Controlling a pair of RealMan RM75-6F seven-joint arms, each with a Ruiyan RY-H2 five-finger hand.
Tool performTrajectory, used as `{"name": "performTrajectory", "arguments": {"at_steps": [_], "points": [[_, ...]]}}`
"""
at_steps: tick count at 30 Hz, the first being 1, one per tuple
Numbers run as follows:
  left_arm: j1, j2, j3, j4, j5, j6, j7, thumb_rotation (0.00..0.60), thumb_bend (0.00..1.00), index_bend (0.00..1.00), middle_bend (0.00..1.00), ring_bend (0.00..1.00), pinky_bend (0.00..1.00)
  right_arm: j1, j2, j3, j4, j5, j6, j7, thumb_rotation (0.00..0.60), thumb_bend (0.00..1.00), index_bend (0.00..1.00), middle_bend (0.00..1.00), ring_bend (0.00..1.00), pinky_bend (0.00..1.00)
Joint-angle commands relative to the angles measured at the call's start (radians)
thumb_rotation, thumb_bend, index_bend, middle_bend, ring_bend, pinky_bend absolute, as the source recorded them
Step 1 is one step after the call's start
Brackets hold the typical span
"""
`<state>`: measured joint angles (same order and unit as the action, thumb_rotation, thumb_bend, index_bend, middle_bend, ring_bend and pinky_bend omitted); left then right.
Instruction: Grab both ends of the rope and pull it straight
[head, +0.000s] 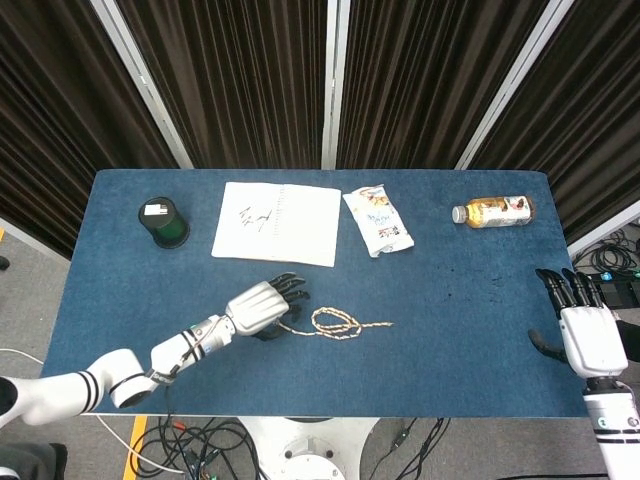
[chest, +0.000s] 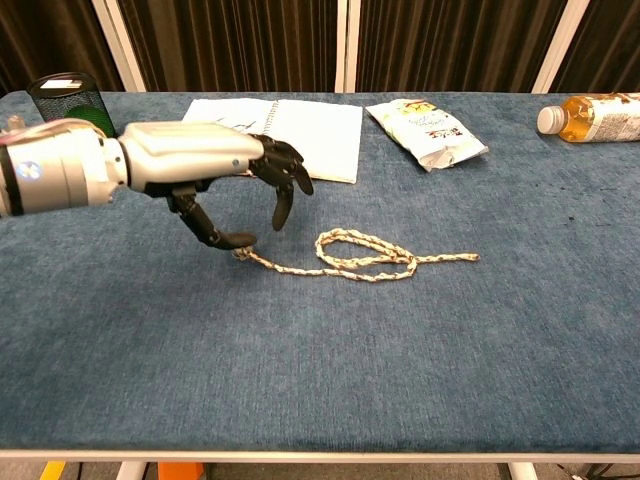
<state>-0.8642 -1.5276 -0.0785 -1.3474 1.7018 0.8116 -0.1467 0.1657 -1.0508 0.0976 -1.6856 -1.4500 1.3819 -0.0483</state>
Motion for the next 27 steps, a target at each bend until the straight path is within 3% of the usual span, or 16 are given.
{"name": "performTrajectory", "arguments": {"at_steps": [1, 11, 27], "points": [[-0.005, -0.031, 0.009, 0.019, -0.030, -0.014, 0.046, 0.600, 0.35, 0.46, 0.16, 0.03, 0.00, -0.001, -0.001, -0.001, 0.002, 0.002, 0.000, 0.003, 0.600, 0.19, 0.08, 0.11, 0.00, 0.03], [0.009, -0.109, 0.015, 0.080, -0.099, 0.012, 0.144, 0.600, 0.36, 0.47, 0.14, 0.00, 0.00, -0.005, -0.008, -0.007, 0.019, -0.003, 0.004, 0.023, 0.600, 0.20, 0.08, 0.11, 0.00, 0.03], [0.006, -0.161, 0.043, 0.138, -0.128, 0.031, 0.140, 0.600, 0.35, 0.51, 0.14, 0.00, 0.00, -0.009, -0.010, -0.008, 0.018, 0.007, 0.004, 0.022, 0.600, 0.20, 0.08, 0.11, 0.00, 0.03]]}}
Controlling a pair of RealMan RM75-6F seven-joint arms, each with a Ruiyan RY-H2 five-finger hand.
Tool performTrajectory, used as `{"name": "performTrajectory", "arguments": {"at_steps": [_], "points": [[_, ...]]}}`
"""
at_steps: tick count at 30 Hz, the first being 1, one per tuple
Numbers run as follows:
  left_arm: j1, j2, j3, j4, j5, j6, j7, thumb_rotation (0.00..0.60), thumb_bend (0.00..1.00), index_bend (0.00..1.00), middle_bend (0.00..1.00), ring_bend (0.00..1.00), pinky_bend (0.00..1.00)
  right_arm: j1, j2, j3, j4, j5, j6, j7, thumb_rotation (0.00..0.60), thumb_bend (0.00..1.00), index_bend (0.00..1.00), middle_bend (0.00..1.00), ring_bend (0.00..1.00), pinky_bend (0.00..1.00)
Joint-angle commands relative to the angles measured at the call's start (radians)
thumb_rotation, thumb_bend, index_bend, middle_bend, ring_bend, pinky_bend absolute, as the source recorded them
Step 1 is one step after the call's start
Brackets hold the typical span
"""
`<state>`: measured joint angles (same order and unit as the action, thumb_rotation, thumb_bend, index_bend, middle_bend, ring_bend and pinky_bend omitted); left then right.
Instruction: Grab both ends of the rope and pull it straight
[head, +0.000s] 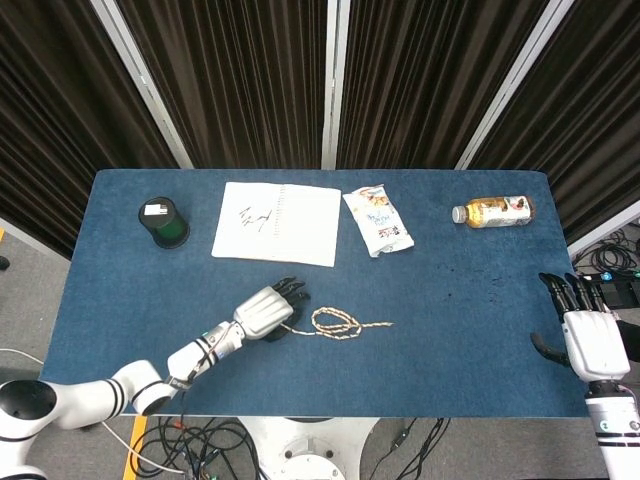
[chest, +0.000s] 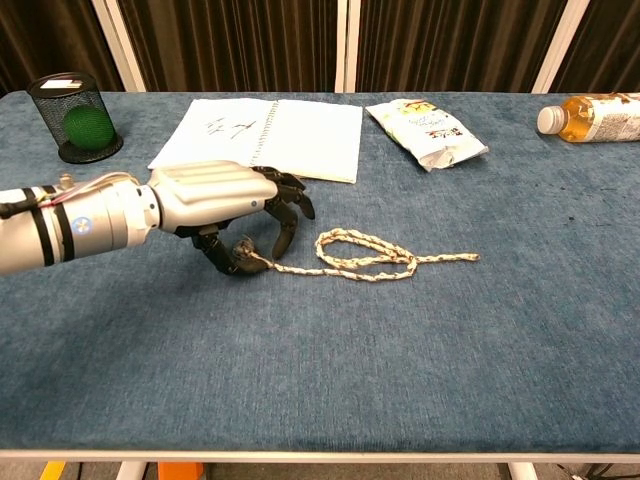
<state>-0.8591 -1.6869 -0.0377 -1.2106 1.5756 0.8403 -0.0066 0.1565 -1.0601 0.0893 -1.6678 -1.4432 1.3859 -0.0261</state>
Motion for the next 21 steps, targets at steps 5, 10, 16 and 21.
{"name": "performTrajectory", "arguments": {"at_steps": [5, 10, 16, 21], "points": [[0.002, -0.012, 0.009, 0.016, -0.003, 0.012, 0.002, 0.600, 0.33, 0.52, 0.14, 0.00, 0.00, 0.003, -0.001, 0.002, -0.002, 0.005, -0.004, -0.005, 0.600, 0.20, 0.08, 0.11, 0.00, 0.03], [0.000, -0.020, 0.011, 0.027, -0.007, 0.017, -0.007, 0.600, 0.33, 0.55, 0.14, 0.00, 0.00, 0.004, -0.002, 0.004, -0.004, 0.007, -0.004, -0.009, 0.600, 0.21, 0.09, 0.11, 0.00, 0.03], [0.004, -0.025, 0.017, 0.035, 0.000, 0.040, -0.028, 0.600, 0.36, 0.60, 0.16, 0.00, 0.00, 0.006, -0.001, 0.004, -0.008, 0.005, -0.006, -0.011, 0.600, 0.22, 0.10, 0.11, 0.00, 0.03], [0.014, -0.002, 0.018, 0.009, -0.005, 0.060, -0.048, 0.600, 0.37, 0.62, 0.17, 0.00, 0.00, 0.035, -0.001, 0.005, -0.015, -0.031, -0.031, 0.011, 0.600, 0.29, 0.11, 0.11, 0.00, 0.03]]}}
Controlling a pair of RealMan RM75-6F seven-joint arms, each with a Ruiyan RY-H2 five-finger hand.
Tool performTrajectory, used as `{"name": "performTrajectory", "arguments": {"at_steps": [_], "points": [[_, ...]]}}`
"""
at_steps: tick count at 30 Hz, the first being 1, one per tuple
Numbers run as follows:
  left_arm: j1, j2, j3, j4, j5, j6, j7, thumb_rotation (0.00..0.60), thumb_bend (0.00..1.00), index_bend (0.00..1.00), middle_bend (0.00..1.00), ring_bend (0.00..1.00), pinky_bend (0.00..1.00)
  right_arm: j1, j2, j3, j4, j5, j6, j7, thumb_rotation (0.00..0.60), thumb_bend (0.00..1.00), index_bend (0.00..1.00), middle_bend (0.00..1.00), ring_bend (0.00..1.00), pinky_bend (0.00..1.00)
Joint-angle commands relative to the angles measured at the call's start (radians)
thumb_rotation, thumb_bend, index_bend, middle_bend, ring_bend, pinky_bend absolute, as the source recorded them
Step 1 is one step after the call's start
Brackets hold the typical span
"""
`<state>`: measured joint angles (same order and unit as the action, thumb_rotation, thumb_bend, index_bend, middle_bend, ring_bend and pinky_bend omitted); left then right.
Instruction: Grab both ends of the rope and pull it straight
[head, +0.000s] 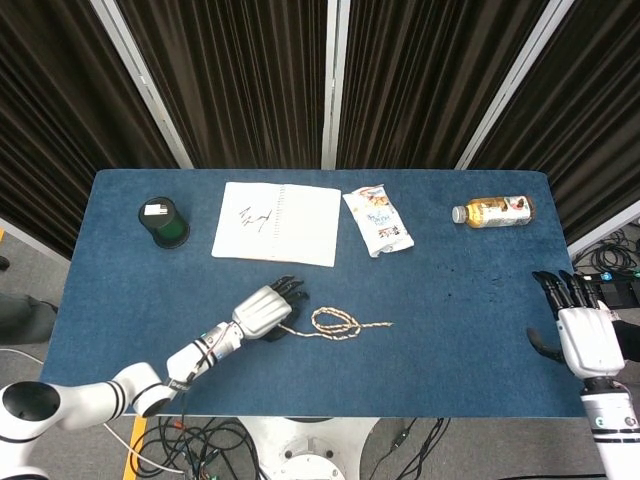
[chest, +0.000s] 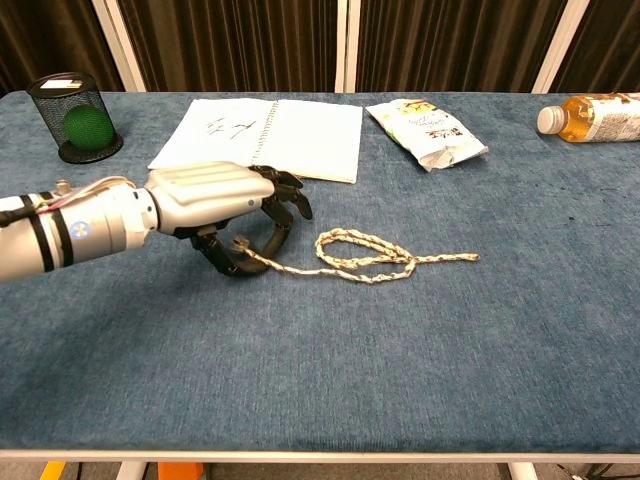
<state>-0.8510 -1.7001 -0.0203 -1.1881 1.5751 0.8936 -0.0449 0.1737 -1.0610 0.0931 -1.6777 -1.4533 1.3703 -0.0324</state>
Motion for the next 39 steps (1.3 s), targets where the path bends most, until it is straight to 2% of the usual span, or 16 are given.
{"name": "performTrajectory", "arguments": {"at_steps": [1, 6, 11, 14, 20, 24, 29, 39], "points": [[0.009, 0.019, 0.001, -0.022, -0.006, 0.010, -0.013, 0.600, 0.37, 0.62, 0.17, 0.00, 0.00, 0.029, 0.001, 0.001, -0.008, -0.038, -0.025, 0.030, 0.600, 0.32, 0.12, 0.12, 0.00, 0.03], [0.040, 0.068, 0.007, -0.069, -0.016, 0.048, -0.016, 0.600, 0.37, 0.63, 0.18, 0.00, 0.00, 0.129, -0.010, 0.013, -0.015, -0.128, -0.112, 0.098, 0.600, 0.42, 0.25, 0.15, 0.00, 0.03], [0.079, 0.103, 0.019, -0.106, -0.034, 0.080, -0.018, 0.600, 0.37, 0.63, 0.19, 0.00, 0.00, 0.268, -0.067, 0.030, 0.005, -0.183, -0.252, 0.161, 0.600, 0.44, 0.39, 0.18, 0.00, 0.03], [0.095, 0.109, 0.025, -0.109, -0.038, 0.092, -0.012, 0.600, 0.37, 0.64, 0.19, 0.00, 0.00, 0.344, -0.125, 0.040, 0.045, -0.179, -0.340, 0.155, 0.600, 0.44, 0.42, 0.18, 0.00, 0.03], [0.119, 0.106, 0.035, -0.101, -0.040, 0.108, -0.016, 0.600, 0.37, 0.64, 0.19, 0.00, 0.00, 0.436, -0.267, 0.050, 0.149, -0.142, -0.432, 0.100, 0.600, 0.42, 0.45, 0.19, 0.00, 0.03], [0.127, 0.103, 0.037, -0.092, -0.037, 0.115, -0.023, 0.600, 0.37, 0.64, 0.19, 0.00, 0.00, 0.461, -0.350, 0.041, 0.212, -0.109, -0.461, 0.053, 0.600, 0.37, 0.47, 0.19, 0.00, 0.03], [0.135, 0.101, 0.039, -0.083, -0.036, 0.117, -0.033, 0.600, 0.37, 0.64, 0.19, 0.00, 0.00, 0.462, -0.425, 0.014, 0.264, -0.102, -0.445, 0.007, 0.600, 0.30, 0.49, 0.20, 0.00, 0.03], [0.139, 0.096, 0.041, -0.070, -0.028, 0.112, -0.047, 0.600, 0.37, 0.64, 0.19, 0.00, 0.00, 0.461, -0.505, -0.019, 0.337, -0.089, -0.423, -0.024, 0.600, 0.26, 0.52, 0.21, 0.00, 0.01]]}}
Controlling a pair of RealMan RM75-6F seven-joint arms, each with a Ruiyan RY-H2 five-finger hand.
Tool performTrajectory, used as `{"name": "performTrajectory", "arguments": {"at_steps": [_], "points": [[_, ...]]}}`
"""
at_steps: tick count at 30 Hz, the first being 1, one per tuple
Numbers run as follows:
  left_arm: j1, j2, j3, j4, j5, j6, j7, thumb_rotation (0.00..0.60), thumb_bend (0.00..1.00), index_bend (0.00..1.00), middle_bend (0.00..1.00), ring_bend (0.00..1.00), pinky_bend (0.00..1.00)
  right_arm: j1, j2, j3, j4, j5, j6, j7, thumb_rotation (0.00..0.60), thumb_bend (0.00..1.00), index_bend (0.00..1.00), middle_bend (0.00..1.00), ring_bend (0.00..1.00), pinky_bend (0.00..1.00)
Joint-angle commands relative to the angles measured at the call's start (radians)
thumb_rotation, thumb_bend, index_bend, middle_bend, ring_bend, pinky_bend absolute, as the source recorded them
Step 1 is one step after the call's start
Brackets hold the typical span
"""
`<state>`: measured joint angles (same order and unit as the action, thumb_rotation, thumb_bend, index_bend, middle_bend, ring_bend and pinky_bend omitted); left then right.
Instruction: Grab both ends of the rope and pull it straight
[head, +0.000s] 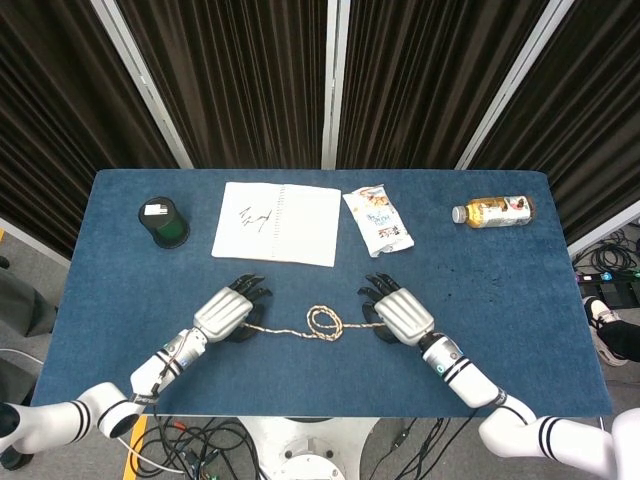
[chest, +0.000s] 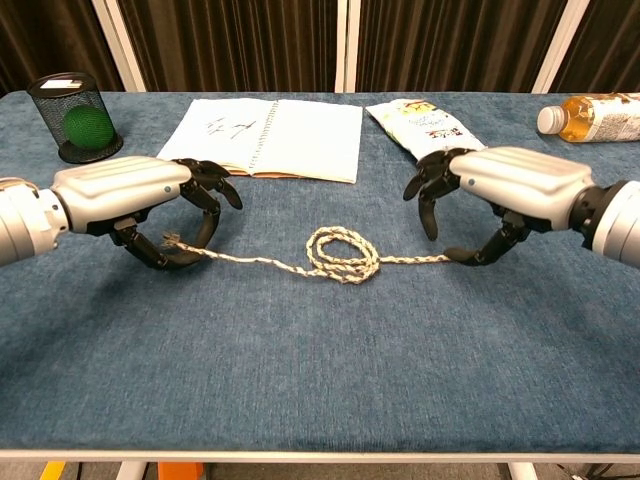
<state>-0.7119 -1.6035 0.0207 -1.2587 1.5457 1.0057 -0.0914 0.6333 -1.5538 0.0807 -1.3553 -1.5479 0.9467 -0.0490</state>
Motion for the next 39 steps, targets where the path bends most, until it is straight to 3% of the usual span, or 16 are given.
{"name": "performTrajectory", "arguments": {"at_steps": [1, 16, 24, 30, 39], "points": [[0.001, 0.000, 0.001, 0.002, 0.002, -0.001, -0.001, 0.600, 0.37, 0.64, 0.19, 0.00, 0.00, 0.002, -0.018, -0.008, 0.023, 0.007, 0.002, -0.012, 0.600, 0.26, 0.52, 0.21, 0.00, 0.01], [0.002, -0.003, 0.001, 0.012, 0.008, -0.011, -0.007, 0.600, 0.37, 0.63, 0.19, 0.00, 0.00, 0.022, -0.081, -0.025, 0.112, 0.021, -0.004, 0.002, 0.600, 0.28, 0.53, 0.19, 0.00, 0.00], [0.002, -0.006, 0.002, 0.016, 0.012, -0.013, -0.011, 0.600, 0.37, 0.63, 0.19, 0.00, 0.00, 0.022, -0.090, -0.037, 0.131, 0.027, -0.002, 0.006, 0.600, 0.36, 0.53, 0.20, 0.00, 0.00], [0.006, -0.006, -0.001, 0.023, 0.016, -0.001, -0.026, 0.600, 0.37, 0.63, 0.19, 0.00, 0.00, 0.010, -0.098, -0.034, 0.142, 0.029, 0.032, 0.012, 0.600, 0.46, 0.60, 0.22, 0.00, 0.00], [0.045, 0.031, -0.019, 0.029, -0.006, 0.057, -0.072, 0.600, 0.37, 0.63, 0.19, 0.00, 0.00, -0.037, -0.015, -0.009, 0.089, 0.066, 0.109, -0.005, 0.600, 0.48, 0.61, 0.23, 0.00, 0.00]]}}
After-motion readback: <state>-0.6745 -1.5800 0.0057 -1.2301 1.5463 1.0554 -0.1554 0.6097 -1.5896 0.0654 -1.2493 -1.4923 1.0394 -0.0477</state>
